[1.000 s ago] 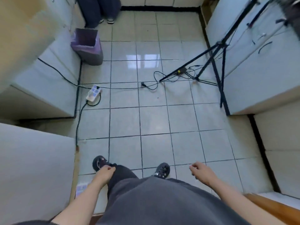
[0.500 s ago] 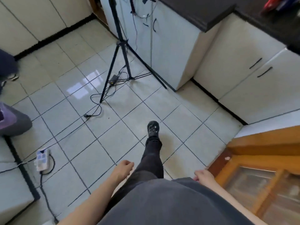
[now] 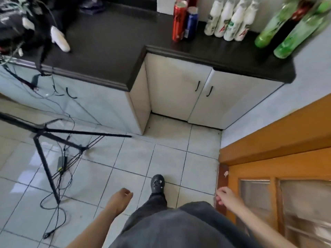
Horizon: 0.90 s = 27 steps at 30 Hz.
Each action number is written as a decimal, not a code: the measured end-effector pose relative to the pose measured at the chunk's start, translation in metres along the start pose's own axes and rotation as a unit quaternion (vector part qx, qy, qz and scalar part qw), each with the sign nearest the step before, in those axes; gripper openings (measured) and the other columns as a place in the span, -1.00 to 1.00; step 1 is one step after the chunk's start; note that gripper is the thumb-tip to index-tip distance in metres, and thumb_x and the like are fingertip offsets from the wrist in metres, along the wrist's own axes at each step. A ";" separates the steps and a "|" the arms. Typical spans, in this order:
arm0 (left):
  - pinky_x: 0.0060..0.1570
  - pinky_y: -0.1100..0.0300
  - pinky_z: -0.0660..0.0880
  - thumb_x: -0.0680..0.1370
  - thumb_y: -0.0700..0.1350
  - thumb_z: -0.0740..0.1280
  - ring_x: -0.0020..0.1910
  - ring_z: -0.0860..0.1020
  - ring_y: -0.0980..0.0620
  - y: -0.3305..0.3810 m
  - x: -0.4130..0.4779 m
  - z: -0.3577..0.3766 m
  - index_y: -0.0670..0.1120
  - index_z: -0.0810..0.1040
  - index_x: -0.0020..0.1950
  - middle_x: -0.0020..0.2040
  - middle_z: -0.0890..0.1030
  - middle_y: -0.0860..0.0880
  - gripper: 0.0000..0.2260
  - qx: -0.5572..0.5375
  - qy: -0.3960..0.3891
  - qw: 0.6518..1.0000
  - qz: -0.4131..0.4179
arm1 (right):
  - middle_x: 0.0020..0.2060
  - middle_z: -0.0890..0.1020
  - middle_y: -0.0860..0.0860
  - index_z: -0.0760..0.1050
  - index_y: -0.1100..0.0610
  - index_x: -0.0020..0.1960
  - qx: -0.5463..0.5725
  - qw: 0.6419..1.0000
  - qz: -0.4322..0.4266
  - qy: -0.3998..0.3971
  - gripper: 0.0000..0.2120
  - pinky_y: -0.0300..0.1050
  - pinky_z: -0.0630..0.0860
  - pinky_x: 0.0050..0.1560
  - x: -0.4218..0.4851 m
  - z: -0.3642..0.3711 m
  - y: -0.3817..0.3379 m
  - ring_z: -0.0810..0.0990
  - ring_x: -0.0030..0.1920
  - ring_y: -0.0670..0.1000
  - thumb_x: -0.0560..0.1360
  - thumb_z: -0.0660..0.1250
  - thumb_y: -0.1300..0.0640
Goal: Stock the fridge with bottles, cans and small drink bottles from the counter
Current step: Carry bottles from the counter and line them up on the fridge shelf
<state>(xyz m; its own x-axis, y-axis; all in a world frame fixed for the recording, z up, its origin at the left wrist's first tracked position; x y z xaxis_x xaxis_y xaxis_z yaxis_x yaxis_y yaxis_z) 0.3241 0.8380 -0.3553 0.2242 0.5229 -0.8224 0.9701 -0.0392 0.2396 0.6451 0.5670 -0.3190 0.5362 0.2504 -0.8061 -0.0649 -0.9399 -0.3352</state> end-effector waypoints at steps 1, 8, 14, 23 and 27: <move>0.06 0.19 0.39 0.60 0.01 0.19 0.16 0.52 -0.09 0.017 0.013 -0.016 -0.11 0.49 0.24 0.19 0.58 -0.11 -0.70 0.012 0.000 1.000 0.013 | -0.22 0.60 0.02 0.45 0.05 -0.04 0.017 1.000 0.002 0.005 -0.89 -0.17 0.49 -0.19 0.002 -0.004 -0.011 0.56 -0.24 -0.03 0.60 0.16 0.10; 0.15 0.13 0.40 0.61 0.03 0.18 0.20 0.49 -0.13 0.114 0.082 -0.077 -0.11 0.47 0.27 0.23 0.54 -0.15 -0.68 0.126 -0.015 0.992 0.028 | -0.13 0.59 -0.02 0.46 0.03 0.02 0.086 0.995 0.043 0.017 -0.88 -0.27 0.43 -0.21 0.026 -0.035 -0.026 0.54 -0.14 -0.07 0.59 0.16 0.07; 0.13 0.10 0.42 0.61 0.05 0.19 0.16 0.50 -0.12 0.214 0.110 -0.051 -0.10 0.47 0.26 0.21 0.54 -0.13 -0.69 0.106 -0.057 0.992 0.045 | -0.13 0.60 0.11 0.49 0.23 0.08 0.139 0.982 0.128 0.021 -0.83 -0.15 0.51 -0.11 0.077 -0.085 -0.002 0.60 -0.10 0.10 0.58 0.19 0.17; 0.12 0.10 0.47 0.60 -0.01 0.19 0.08 0.54 -0.09 0.406 0.140 -0.025 -0.09 0.49 0.05 0.10 0.59 -0.11 -0.82 0.073 -0.099 0.991 0.057 | -0.08 0.61 0.22 0.53 0.32 -0.02 0.073 0.997 0.016 0.028 -0.75 0.06 0.46 0.03 0.196 -0.256 -0.103 0.56 -0.01 0.19 0.58 0.16 0.17; -0.04 0.06 0.44 0.61 -0.06 0.19 -0.02 0.54 -0.20 0.554 0.141 -0.041 -0.23 0.49 -0.03 -0.08 0.58 -0.20 -0.77 0.042 -0.085 0.982 0.163 | 0.02 0.59 0.02 0.50 0.10 0.10 0.132 0.983 -0.058 0.118 -0.82 -0.16 0.44 0.07 0.223 -0.351 -0.159 0.53 0.01 -0.03 0.60 0.15 0.13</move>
<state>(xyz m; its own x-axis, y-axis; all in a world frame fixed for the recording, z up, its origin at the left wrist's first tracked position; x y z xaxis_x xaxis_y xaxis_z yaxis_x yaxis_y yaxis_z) 0.8896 0.9249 -0.3167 0.5299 0.3217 -0.7847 0.8466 -0.2545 0.4674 1.0705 0.6903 -0.2738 0.7310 0.2633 -0.6295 -0.1901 -0.8075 -0.5585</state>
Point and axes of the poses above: each hand's wrist, its own x-axis towards the middle knuckle, its own z-axis out of the palm, y = z × x, the point moved 9 cm from there along x, towards the middle knuckle
